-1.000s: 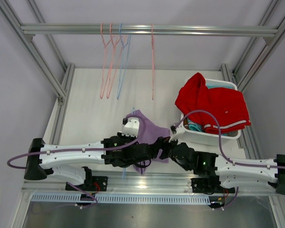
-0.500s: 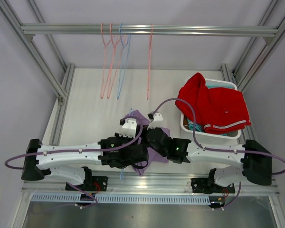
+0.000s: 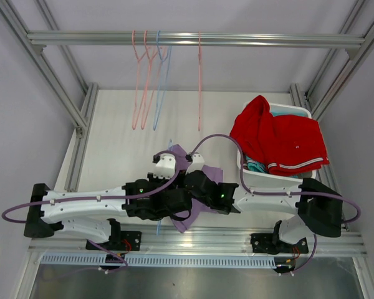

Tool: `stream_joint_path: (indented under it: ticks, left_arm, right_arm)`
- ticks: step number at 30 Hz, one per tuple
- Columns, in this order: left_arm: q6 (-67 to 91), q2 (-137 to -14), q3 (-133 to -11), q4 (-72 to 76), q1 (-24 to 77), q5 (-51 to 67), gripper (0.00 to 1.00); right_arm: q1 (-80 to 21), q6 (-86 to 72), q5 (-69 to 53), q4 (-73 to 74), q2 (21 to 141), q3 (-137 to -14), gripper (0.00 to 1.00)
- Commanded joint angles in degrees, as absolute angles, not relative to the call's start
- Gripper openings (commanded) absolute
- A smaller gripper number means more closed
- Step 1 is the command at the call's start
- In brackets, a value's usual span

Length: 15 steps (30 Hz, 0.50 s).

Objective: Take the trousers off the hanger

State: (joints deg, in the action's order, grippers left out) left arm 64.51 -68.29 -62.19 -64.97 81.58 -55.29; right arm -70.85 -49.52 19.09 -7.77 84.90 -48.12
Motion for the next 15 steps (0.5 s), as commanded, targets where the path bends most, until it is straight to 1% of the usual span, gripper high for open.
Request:
stream_joint_path:
  ticks: [1, 3, 4, 6, 7, 8, 9, 10, 15]
  left_arm:
    - [66.4, -67.0, -62.5, -63.5, 82.1, -57.9, 0.00]
    - [66.3, -67.1, -62.5, -63.5, 82.1, -57.9, 0.00]
    - [66.3, -67.1, -62.4, -63.6, 82.2, -57.9, 0.01]
    - [66.4, -67.0, -62.3, -64.1, 82.2, -58.0, 0.00]
    - [66.7, -66.9, -62.3, -64.2, 82.2, -58.1, 0.00]
    - [66.8, -66.8, -62.2, -64.3, 82.2, -58.2, 0.00]
    - [67.0, -66.8, -62.1, -64.4, 82.3, -58.3, 0.01]
    - [67.0, -66.5, -62.1, -64.6, 82.2, -58.3, 0.00]
    - [67.0, -66.3, -61.8, -64.4, 82.3, -58.2, 0.00]
  right_arm:
    - [-70.3, -50.4, 17.1, -11.2, 87.4, -48.7, 0.73]
    - [-70.0, -50.4, 16.3, -11.8, 88.8, -49.1, 0.60]
    - [-69.9, -50.5, 16.3, -11.6, 89.2, -49.3, 0.48]
    - [-69.8, -50.7, 16.5, -11.4, 90.2, -49.8, 0.33]
    - [-69.8, -50.8, 16.4, -11.5, 90.3, -49.9, 0.18]
    - [-69.7, -50.9, 16.5, -11.6, 90.4, -49.9, 0.10]
    - [-69.6, -51.1, 16.3, -11.6, 90.6, -49.9, 0.05]
    - [-69.5, -51.2, 16.3, -11.6, 90.7, -49.9, 0.00]
    - [-69.3, -51.5, 16.3, -10.9, 89.9, -49.6, 0.00]
